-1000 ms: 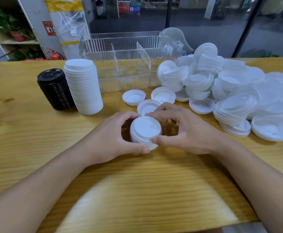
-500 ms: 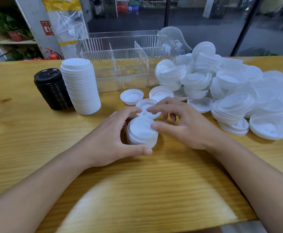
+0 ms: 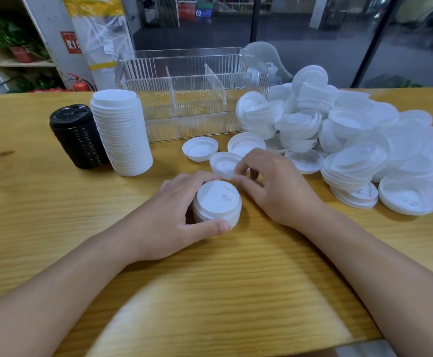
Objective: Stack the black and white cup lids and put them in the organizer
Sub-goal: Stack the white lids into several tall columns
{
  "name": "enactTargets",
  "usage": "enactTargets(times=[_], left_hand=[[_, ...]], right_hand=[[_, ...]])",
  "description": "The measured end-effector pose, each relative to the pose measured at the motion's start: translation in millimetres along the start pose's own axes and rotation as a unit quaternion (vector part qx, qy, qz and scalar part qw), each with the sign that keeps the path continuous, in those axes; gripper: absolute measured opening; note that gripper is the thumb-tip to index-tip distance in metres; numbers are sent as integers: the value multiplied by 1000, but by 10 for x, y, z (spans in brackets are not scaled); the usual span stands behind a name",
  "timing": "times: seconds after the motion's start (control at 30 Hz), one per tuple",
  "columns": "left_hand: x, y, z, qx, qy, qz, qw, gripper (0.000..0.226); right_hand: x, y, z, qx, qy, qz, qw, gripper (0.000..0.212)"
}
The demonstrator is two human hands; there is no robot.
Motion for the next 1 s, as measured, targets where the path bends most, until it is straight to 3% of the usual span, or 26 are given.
enactTargets(times=[0.13, 0.23, 0.3, 0.4, 0.6, 0.7, 0.87, 1.0], left_hand=[[1, 5, 43, 13, 16, 1, 1000, 66], [1, 19, 54, 17, 19, -2, 1000, 64], [-1, 31, 61, 18, 20, -7, 1000, 64], [-6, 33, 75, 18, 25, -8, 999, 65], [-5, 47, 86, 20, 27, -13, 999, 66], [-4, 57, 103, 20, 31, -14, 999, 69], [0, 52, 108, 25, 24, -10, 999, 76], [-2, -21, 112, 56, 13, 15, 998, 74]], right_hand=[[60, 216, 192, -222, 77, -134, 963, 8], [86, 289, 145, -297, 47, -189, 935, 40], [104, 268, 160, -266, 28, -192, 944, 56], [124, 200, 179, -214, 8, -186, 959, 65], [146, 241, 250, -23, 11, -161, 987, 59], [129, 259, 293, -10, 31, -139, 990, 59], [99, 142, 92, -8, -51, -75, 996, 80], [98, 165, 84, -2, -42, -84, 996, 80]])
Point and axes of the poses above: each hand's wrist, its own x-axis away from the middle knuckle, its own z-axis out of the back of the hand, y = z × x, the point moved 9 cm from there along -x, towards the middle knuckle, and after that the axes turned 5 degrees about z, right-handed, at the moved point
